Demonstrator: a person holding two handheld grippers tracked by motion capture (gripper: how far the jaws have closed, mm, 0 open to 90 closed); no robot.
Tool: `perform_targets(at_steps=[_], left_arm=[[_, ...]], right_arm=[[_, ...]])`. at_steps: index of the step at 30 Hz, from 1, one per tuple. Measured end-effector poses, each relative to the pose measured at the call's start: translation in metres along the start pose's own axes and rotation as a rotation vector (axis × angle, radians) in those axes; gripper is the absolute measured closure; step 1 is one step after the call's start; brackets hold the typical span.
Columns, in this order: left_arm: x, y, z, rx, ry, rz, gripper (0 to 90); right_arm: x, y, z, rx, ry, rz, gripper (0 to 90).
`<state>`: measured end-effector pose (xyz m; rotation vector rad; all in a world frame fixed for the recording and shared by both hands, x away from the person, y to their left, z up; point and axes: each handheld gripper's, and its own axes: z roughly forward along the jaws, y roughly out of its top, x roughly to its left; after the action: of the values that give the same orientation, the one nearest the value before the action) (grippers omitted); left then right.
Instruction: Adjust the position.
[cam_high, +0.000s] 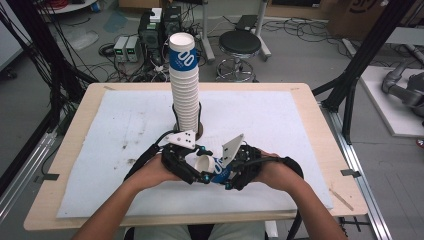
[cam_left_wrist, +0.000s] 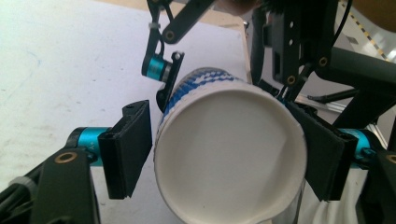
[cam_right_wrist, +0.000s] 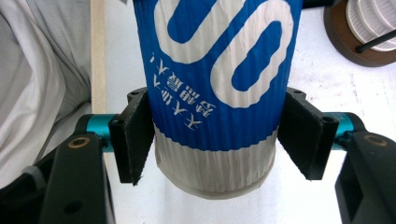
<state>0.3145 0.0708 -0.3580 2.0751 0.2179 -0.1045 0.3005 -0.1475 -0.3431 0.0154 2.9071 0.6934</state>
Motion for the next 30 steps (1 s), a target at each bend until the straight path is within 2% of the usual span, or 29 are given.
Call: perform_targets(at_steps=[8, 10, 11, 12, 13, 14, 15, 18, 19, 20, 21, 22, 23, 26, 27, 28, 30], left_arm=[[-0.002, -0.001, 0.004, 0.030, 0.019, 0.068, 30.3], [-0.002, -0.002, 0.004, 0.024, 0.019, 0.065, 30.3], [-0.002, -0.003, 0.003, 0.019, 0.020, 0.068, 30.1], [-0.001, -0.004, 0.002, 0.008, 0.017, 0.065, 30.1], [0.000, -0.005, 0.000, -0.014, 0.015, 0.057, 30.0], [0.000, -0.005, 0.000, -0.014, 0.015, 0.057, 30.1], [0.001, -0.006, -0.002, -0.028, 0.016, 0.056, 30.1], [0.003, -0.009, -0.006, -0.065, 0.014, 0.055, 30.1], [0.004, -0.010, -0.008, -0.074, 0.015, 0.054, 30.0], [0.004, -0.012, -0.010, -0.093, 0.021, 0.054, 30.0], [0.004, -0.012, -0.010, -0.093, 0.021, 0.054, 30.0], [0.005, -0.013, -0.011, -0.108, 0.019, 0.051, 30.0], [0.005, -0.014, -0.013, -0.119, 0.020, 0.045, 30.0], [0.006, -0.018, -0.017, -0.148, 0.023, 0.041, 30.0], [0.006, -0.019, -0.018, -0.158, 0.023, 0.038, 30.0], [0.007, -0.020, -0.020, -0.162, 0.021, 0.037, 30.0], [0.007, -0.022, -0.022, -0.180, 0.023, 0.038, 30.0]], right_arm=[[0.002, 0.001, 0.001, 0.054, -0.004, -0.017, 31.5], [0.002, 0.001, 0.001, 0.054, -0.002, -0.016, 30.1], [0.001, -0.001, 0.001, 0.031, -0.004, -0.024, 26.3], [0.001, -0.001, 0.001, 0.031, -0.004, -0.024, 26.3], [-0.001, -0.005, -0.001, -0.015, 0.001, -0.004, 23.6], [-0.001, -0.005, -0.001, -0.015, 0.001, -0.004, 23.6], [-0.003, -0.006, -0.002, -0.052, -0.003, -0.005, 21.1], [-0.004, -0.013, -0.008, -0.134, 0.005, 0.041, 20.3], [-0.004, -0.017, -0.012, -0.191, 0.007, 0.059, 20.2], [-0.004, -0.019, -0.014, -0.217, 0.005, 0.072, 20.2], [-0.004, -0.019, -0.014, -0.217, 0.005, 0.072, 20.2], [-0.005, -0.024, -0.016, -0.279, 0.005, 0.091, 20.2], [-0.005, -0.026, -0.016, -0.310, 0.001, 0.104, 20.2], [-0.006, -0.033, -0.017, -0.384, 0.006, 0.134, 20.2], [-0.006, -0.033, -0.017, -0.384, 0.006, 0.134, 20.2], [-0.005, -0.036, -0.018, -0.435, 0.000, 0.154, 20.2], [-0.005, -0.039, -0.020, -0.481, -0.005, 0.168, 20.2]])
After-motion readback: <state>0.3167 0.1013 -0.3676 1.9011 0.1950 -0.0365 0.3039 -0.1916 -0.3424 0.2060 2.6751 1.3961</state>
